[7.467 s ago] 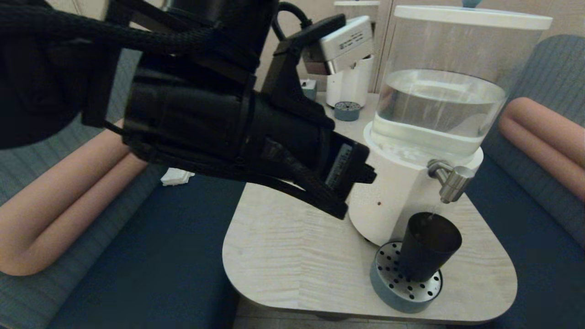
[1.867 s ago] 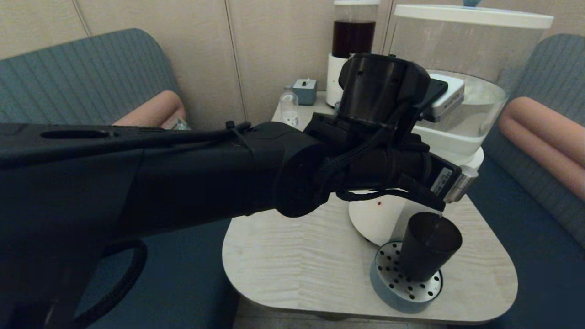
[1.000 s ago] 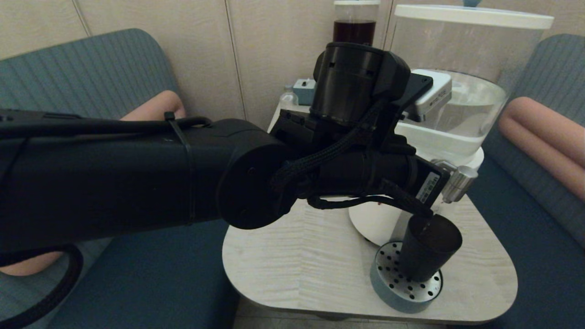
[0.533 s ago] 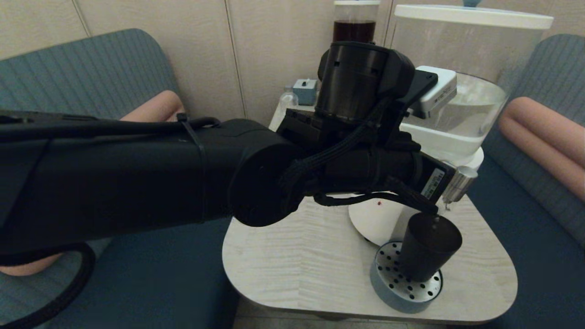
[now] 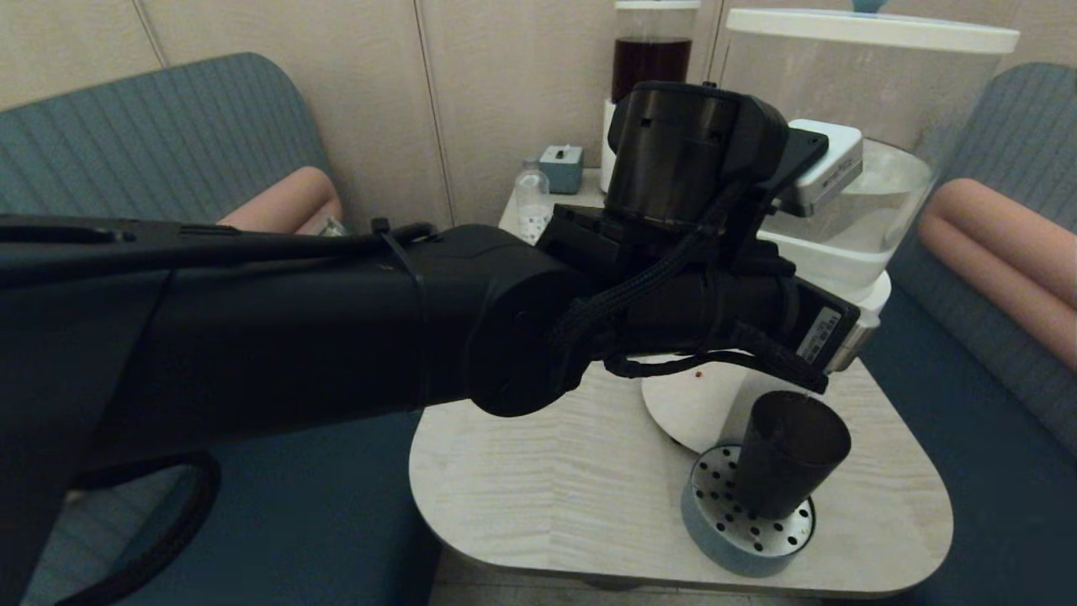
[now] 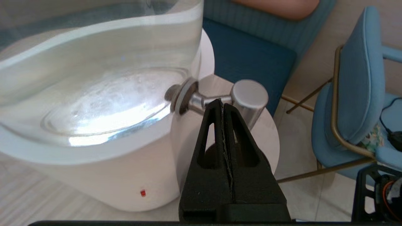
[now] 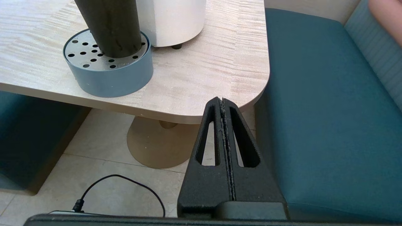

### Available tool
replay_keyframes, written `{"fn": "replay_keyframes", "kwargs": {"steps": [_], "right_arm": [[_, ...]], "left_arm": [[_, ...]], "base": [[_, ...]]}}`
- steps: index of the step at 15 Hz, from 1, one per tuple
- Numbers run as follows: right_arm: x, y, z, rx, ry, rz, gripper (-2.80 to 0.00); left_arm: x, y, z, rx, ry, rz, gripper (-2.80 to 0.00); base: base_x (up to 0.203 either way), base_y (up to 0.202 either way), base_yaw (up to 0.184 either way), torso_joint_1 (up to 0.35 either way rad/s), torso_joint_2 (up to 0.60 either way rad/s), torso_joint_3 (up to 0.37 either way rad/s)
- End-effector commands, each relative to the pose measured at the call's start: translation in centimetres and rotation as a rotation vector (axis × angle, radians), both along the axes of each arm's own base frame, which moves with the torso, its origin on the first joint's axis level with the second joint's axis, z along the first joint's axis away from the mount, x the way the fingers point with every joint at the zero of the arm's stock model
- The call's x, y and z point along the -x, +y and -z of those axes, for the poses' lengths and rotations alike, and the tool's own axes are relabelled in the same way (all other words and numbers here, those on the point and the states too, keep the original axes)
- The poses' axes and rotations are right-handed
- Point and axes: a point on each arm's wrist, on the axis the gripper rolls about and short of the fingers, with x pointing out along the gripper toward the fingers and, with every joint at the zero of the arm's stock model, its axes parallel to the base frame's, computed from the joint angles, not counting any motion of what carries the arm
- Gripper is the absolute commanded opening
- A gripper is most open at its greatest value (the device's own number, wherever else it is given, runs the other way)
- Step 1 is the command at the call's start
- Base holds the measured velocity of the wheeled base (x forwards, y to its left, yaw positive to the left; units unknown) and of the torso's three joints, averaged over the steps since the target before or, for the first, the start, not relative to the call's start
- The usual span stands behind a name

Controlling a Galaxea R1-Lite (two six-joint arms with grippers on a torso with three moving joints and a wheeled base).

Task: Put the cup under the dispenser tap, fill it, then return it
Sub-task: Turn off the faucet

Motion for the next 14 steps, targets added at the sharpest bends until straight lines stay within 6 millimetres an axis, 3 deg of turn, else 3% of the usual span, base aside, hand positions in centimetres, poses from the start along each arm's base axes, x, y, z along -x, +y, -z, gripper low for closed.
{"fn": "replay_keyframes", "kwargs": {"steps": [1, 14], "right_arm": [[0.0, 0.0, 0.0, 0.001, -0.003, -0.001, -2.80], [0.0, 0.0, 0.0, 0.001, -0.001, -0.001, -2.80]], "left_arm": [[-0.3, -0.5, 0.5, -0.005, 0.003, 0.002, -2.80], [-1.3, -1.9, 1.5, -0.002, -0.003, 0.001, -2.80]], "base": [[0.000, 0.000, 0.000, 0.000, 0.00, 0.000], [0.000, 0.000, 0.000, 0.000, 0.00, 0.000]]}}
